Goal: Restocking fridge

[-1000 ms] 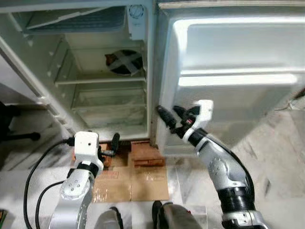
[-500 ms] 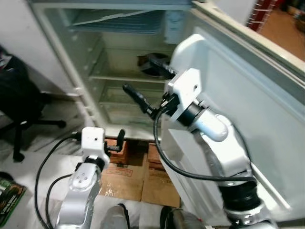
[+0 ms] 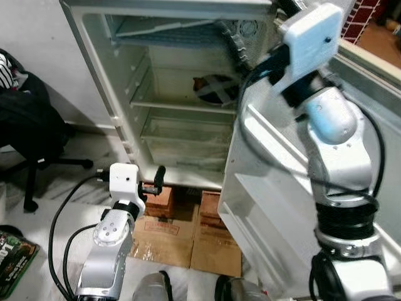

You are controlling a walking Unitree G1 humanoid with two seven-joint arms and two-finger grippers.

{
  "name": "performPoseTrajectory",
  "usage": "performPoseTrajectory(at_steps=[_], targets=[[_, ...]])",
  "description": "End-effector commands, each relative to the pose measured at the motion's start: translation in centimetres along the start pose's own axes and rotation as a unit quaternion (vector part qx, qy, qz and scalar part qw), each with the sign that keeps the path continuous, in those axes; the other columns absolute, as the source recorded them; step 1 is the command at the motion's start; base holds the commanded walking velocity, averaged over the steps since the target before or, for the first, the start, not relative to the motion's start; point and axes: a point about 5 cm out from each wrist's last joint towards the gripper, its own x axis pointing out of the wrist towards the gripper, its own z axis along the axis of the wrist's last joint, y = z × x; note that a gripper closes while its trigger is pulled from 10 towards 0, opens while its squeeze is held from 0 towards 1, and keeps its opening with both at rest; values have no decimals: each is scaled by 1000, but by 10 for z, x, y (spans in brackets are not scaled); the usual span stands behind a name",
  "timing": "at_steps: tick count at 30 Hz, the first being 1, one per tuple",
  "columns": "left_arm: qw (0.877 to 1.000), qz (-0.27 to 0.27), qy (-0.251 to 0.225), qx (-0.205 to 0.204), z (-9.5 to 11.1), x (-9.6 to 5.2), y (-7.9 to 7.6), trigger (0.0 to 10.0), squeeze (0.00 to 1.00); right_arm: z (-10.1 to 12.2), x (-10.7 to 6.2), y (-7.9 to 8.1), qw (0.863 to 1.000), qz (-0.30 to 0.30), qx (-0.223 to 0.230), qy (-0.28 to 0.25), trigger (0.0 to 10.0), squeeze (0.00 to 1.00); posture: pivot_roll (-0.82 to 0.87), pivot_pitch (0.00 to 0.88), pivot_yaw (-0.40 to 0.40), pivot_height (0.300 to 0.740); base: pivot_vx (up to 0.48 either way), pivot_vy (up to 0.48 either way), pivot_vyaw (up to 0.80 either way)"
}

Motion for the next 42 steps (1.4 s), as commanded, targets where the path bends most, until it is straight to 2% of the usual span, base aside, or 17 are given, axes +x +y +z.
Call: performPoseTrajectory(at_steps=[1,2,4,6,7,8,10,12,13,16,20,22,24,27,31,42], targets=[[1000,5,5,3,-4,-2,3,10000,0,-12,-4,-6,999,-28,-13,33,10000,0,-3,103,22,740,0,0,0],[1000,6,6,3,-4,-3,4,10000,0,-31,-11,-13,996,-42,-17,81,10000,0,-2,104,21,740,0,0,0],[1000,7,6,4,-4,-4,5,10000,0,-53,-23,-16,989,-48,-8,137,10000,0,0,109,20,740,0,0,0],[1000,7,7,4,-5,-5,5,10000,0,-79,-40,-11,978,-44,28,202,10000,0,-1,112,21,740,0,0,0],[1000,7,7,4,-5,-5,5,10000,0,-79,-40,-11,978,-44,28,202,10000,0,-1,112,21,740,0,0,0],[1000,7,8,5,-5,-6,5,10000,0,-92,-51,-6,970,-43,51,236,10000,0,2,114,21,740,0,0,0],[1000,6,8,6,-6,-6,5,10000,0,-100,-58,-3,963,-48,73,253,10000,0,3,115,21,740,0,0,0],[1000,6,9,6,-6,-7,6,10000,0,-116,-71,5,949,-35,92,299,10000,0,4,114,20,740,0,0,0],[1000,6,9,6,-6,-7,6,10000,0,-116,-71,5,949,-35,92,299,10000,0,4,114,20,740,0,0,0],[1000,9,9,7,-6,-8,7,10000,0,-128,-84,15,932,-37,135,333,10000,0,10,118,20,740,0,0,0],[1000,10,9,8,-6,-8,7,10000,0,-134,-91,22,921,-29,151,357,10000,0,12,118,20,740,0,0,0],[1000,11,9,8,-6,-8,8,10000,0,-140,-97,25,910,-32,167,378,10000,0,14,117,18,740,0,0,0],[1000,11,9,8,-6,-9,8,10000,0,-142,-99,27,905,-32,183,383,10000,0,15,117,18,740,0,0,0],[1000,11,9,9,-6,-9,8,10000,0,-142,-99,30,903,-31,194,381,10000,0,17,113,19,740,0,0,0],[1000,11,8,9,-5,-9,8,10000,0,-139,-93,37,902,-22,231,365,10000,0,19,111,20,740,0,0,0],[1000,13,6,9,-5,-8,8,10000,0,-122,-73,50,912,19,276,301,10000,0,27,103,13,740,0,0,0]])
